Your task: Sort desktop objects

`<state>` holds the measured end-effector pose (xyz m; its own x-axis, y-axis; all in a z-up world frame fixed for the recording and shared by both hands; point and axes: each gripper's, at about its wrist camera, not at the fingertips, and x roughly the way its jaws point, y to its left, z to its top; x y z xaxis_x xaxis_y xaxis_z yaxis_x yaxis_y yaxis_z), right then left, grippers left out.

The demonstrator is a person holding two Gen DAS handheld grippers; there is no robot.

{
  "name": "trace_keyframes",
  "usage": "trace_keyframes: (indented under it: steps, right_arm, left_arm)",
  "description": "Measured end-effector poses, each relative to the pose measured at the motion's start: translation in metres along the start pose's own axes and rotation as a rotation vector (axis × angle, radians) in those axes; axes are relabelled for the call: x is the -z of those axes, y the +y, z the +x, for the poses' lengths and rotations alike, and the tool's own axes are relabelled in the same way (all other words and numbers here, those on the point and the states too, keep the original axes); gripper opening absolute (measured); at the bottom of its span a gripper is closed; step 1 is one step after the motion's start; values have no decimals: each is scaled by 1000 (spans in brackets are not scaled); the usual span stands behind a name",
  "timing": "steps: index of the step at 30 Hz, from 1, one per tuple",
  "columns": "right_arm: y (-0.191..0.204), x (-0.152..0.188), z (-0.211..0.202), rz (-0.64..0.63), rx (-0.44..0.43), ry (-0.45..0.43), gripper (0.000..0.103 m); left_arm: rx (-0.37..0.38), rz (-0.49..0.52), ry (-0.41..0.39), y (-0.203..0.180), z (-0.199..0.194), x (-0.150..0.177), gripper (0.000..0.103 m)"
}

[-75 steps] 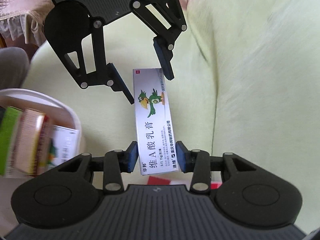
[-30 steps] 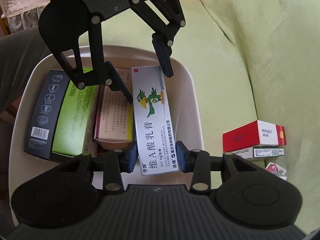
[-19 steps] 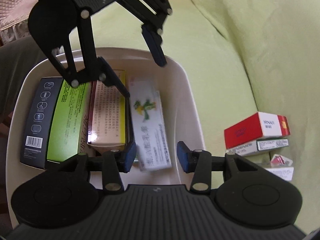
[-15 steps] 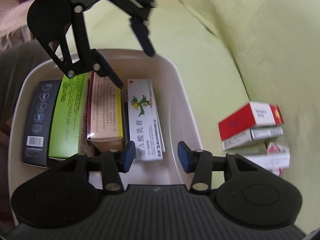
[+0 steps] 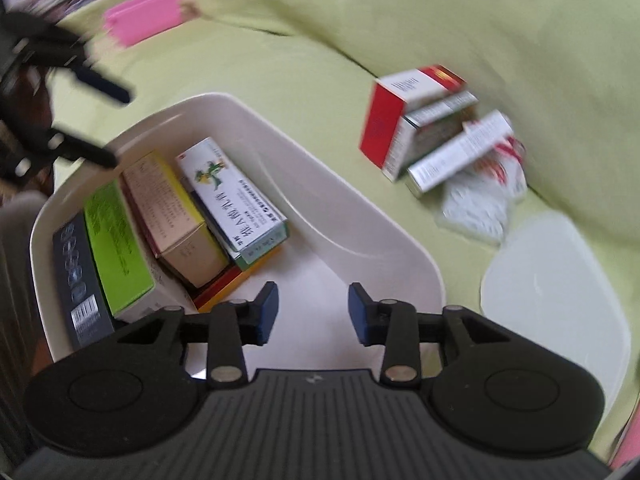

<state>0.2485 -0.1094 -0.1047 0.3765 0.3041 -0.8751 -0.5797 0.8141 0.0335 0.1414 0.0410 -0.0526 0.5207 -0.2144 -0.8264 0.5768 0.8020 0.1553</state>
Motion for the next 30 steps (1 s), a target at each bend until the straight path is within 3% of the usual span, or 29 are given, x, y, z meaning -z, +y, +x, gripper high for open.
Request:
trace_keyframes:
  steps: [8,15,30]
  right_arm:
    - [-6,-4,24,242,32,30,30]
    - [1,-11,44,289,45,44,30]
    - [10,-26,71,340,64,51,29]
  left_arm:
    - [11,-162,-17,-5,-13,16,59]
    - [-1,-224,1,-3,-9,24,59]
    - [-29,-249,14,-4,-6,29,59]
